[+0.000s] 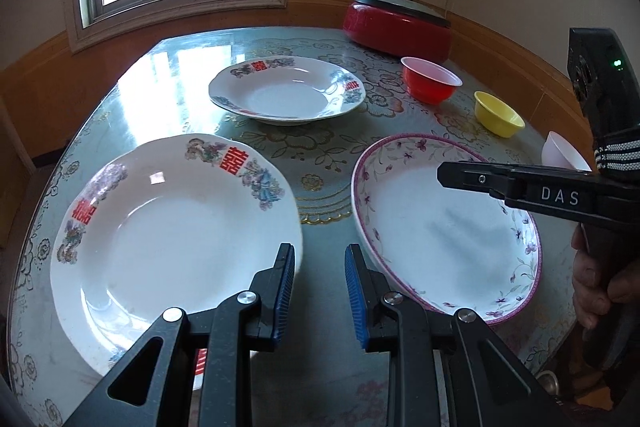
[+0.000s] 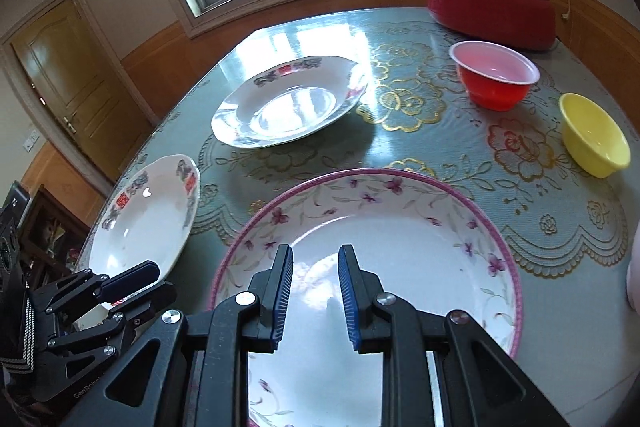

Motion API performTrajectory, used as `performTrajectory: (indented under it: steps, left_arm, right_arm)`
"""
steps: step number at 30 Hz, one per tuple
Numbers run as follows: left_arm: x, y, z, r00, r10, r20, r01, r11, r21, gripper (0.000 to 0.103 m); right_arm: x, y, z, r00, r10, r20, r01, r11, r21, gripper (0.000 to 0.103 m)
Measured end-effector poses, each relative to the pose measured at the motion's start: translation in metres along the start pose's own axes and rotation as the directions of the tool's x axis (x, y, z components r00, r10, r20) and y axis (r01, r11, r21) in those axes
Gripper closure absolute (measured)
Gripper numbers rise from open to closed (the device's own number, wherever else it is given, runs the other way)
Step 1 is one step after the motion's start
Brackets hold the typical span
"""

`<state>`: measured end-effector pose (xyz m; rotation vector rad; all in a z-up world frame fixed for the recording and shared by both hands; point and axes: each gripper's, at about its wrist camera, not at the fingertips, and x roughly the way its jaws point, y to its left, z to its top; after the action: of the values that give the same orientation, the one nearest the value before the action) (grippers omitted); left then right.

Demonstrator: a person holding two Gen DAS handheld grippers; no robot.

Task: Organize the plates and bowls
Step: 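Open the right tool off the floral plate while the left tool grasps the large red-character plate rim, then lift the large red-character plate with the left tool toward the floral plate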

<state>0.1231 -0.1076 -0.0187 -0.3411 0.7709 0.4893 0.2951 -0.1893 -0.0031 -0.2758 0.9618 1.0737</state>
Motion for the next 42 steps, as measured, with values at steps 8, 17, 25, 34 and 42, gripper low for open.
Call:
performTrajectory:
  steps: [8,17,25,34,42]
  left_arm:
    - [-0.021,0.048,0.004,0.998,0.045,0.039,-0.04,0.993,-0.112,0.076]
    - [-0.032,0.114,-0.005,0.987,0.155,0.033,-0.143,0.961,-0.235,0.071]
    - [-0.035,0.165,-0.016,0.975,0.221,0.011,-0.206,0.926,-0.316,0.058]
    - [-0.005,0.172,-0.023,0.987,0.151,-0.06,-0.162,0.937,-0.31,0.058]
    - [0.005,0.171,-0.017,0.986,0.155,-0.066,-0.167,0.947,-0.273,0.065]
  right_arm:
    - [0.022,0.058,0.015,0.989,0.143,-0.033,-0.145,0.983,-0.108,0.077]
    - [0.072,0.099,0.03,0.982,0.154,-0.111,-0.172,0.97,-0.171,0.072]
    - [0.097,0.105,0.036,0.985,0.107,-0.136,-0.132,0.972,-0.194,0.07]
    - [0.117,0.114,0.03,0.983,0.089,-0.158,-0.13,0.955,-0.268,0.068]
    - [0.117,0.114,0.028,0.984,0.096,-0.153,-0.136,0.951,-0.278,0.067]
